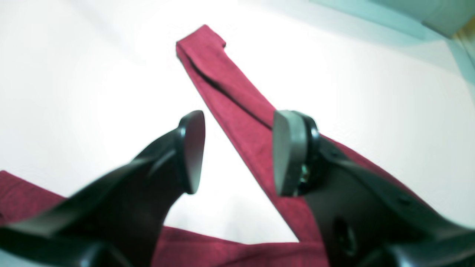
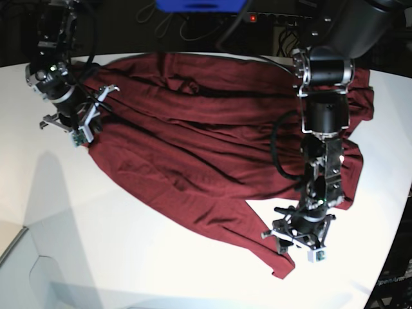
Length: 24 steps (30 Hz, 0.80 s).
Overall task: Layout the t-shirt on the table in an organized manner, then fold the t-shirt properly
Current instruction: 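Move the left gripper to the hanging shirt flap and grasp it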
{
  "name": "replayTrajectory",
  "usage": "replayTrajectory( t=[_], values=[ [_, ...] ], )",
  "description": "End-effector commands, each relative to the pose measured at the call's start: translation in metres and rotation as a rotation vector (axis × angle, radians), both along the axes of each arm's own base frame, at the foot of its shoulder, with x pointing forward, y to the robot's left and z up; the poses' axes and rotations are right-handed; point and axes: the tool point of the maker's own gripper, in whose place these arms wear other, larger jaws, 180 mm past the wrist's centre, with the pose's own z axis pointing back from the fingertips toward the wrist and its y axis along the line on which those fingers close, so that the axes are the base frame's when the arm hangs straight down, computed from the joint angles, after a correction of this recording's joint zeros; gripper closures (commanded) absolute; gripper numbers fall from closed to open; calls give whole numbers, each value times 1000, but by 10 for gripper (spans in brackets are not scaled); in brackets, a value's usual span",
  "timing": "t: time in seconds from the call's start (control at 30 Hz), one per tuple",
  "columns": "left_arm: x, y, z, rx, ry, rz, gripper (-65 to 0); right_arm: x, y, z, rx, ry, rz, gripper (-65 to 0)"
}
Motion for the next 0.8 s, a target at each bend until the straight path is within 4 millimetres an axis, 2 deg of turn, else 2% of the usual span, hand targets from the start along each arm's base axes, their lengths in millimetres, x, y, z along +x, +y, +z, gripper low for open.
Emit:
replayTrajectory(
  t=[0.0,0.1,0.2,0.37,0.43,0.63,0.77],
  values=[
    [17,2,31,3,-84,7,-284,6,0,10,5,-36,8,-177],
    [22,4,25,-4,-71,18,-285,5,-1,10,1,-33,4,-222],
    [32,2,22,-18,-41,19,-290,7,-9,13,-6,-42,-16,-229],
    [49,-12,23,-48,-36,19,-364,7,-6,13,-3,-43,-10,-229],
    [52,-16,17,-46,-34,21,-388,7,-5,13,-2,-41,-9,-229],
    [40,-43,-20,65,13,-72,-391,7,-5,13,-2,-41,-9,-229],
    [33,-61,-27,87,-24,-108,-390,7,-5,13,1,-42,-9,-229]
  ],
)
